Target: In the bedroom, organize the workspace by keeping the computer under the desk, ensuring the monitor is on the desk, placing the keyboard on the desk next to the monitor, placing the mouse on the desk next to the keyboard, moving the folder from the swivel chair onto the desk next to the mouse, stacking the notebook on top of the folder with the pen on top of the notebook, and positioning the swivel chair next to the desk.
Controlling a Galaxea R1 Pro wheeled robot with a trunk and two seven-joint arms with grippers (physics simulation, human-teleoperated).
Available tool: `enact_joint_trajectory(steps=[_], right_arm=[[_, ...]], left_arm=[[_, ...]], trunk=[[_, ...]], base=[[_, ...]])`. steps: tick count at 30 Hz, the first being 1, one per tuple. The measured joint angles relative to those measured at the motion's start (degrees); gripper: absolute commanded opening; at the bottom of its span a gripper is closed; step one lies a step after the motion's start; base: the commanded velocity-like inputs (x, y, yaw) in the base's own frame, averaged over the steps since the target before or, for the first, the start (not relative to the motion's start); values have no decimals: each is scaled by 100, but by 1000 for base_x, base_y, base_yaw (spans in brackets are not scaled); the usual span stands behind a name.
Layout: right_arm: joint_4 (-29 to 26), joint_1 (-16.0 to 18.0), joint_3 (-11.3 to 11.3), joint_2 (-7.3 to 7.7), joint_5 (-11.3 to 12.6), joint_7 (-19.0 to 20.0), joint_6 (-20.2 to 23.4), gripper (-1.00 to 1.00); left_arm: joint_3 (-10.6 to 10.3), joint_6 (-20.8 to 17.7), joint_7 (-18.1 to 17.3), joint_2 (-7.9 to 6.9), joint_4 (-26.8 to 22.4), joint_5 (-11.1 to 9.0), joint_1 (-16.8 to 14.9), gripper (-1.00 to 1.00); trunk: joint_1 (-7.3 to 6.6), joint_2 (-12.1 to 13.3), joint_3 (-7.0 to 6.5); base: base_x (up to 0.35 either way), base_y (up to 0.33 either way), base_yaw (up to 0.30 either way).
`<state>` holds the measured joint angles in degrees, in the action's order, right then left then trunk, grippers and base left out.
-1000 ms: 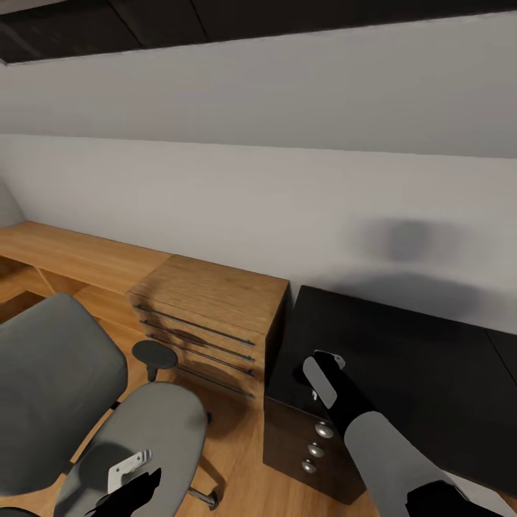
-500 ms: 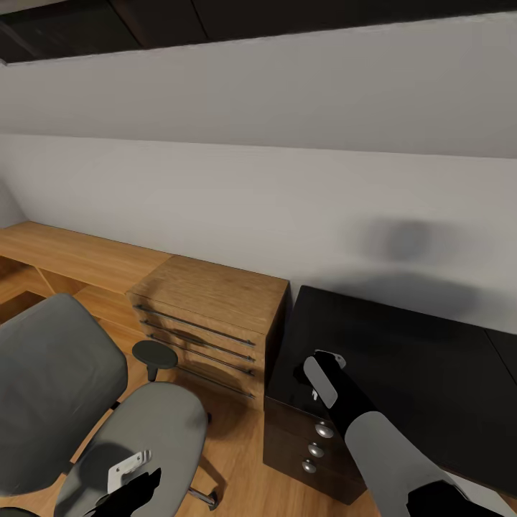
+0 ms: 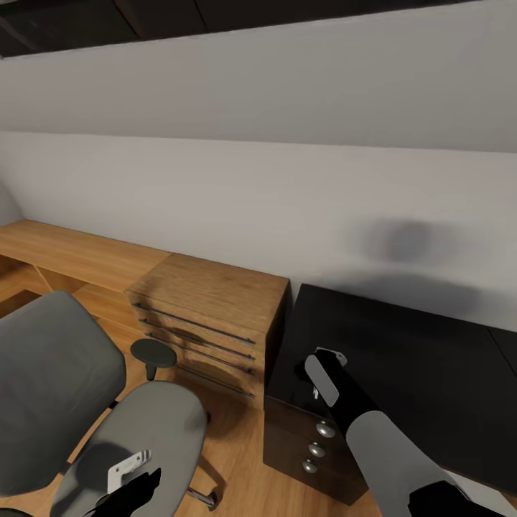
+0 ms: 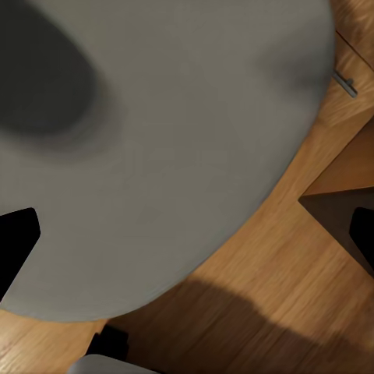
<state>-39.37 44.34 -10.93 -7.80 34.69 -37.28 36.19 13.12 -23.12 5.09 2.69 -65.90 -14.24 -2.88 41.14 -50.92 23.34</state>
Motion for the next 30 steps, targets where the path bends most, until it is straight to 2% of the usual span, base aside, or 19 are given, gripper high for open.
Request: enact_joint_trajectory(steps=[12,17,30], right_arm=[[-2,0,8,8,0,3,-8,100],[2,0,15,73,-1,6,-4,100],[10,0,35,132,5,8,0,100]], left_arm=[[0,-1,1,0,0,0,0,100],[4,0,3,0,0,0,0,100],[9,0,5,-3,-1,0,0,100]], trunk=[[264,-482,216],[374,-683,306],[374,-684,306]], base=[[0,0,0],[0,0,0],[0,0,0]])
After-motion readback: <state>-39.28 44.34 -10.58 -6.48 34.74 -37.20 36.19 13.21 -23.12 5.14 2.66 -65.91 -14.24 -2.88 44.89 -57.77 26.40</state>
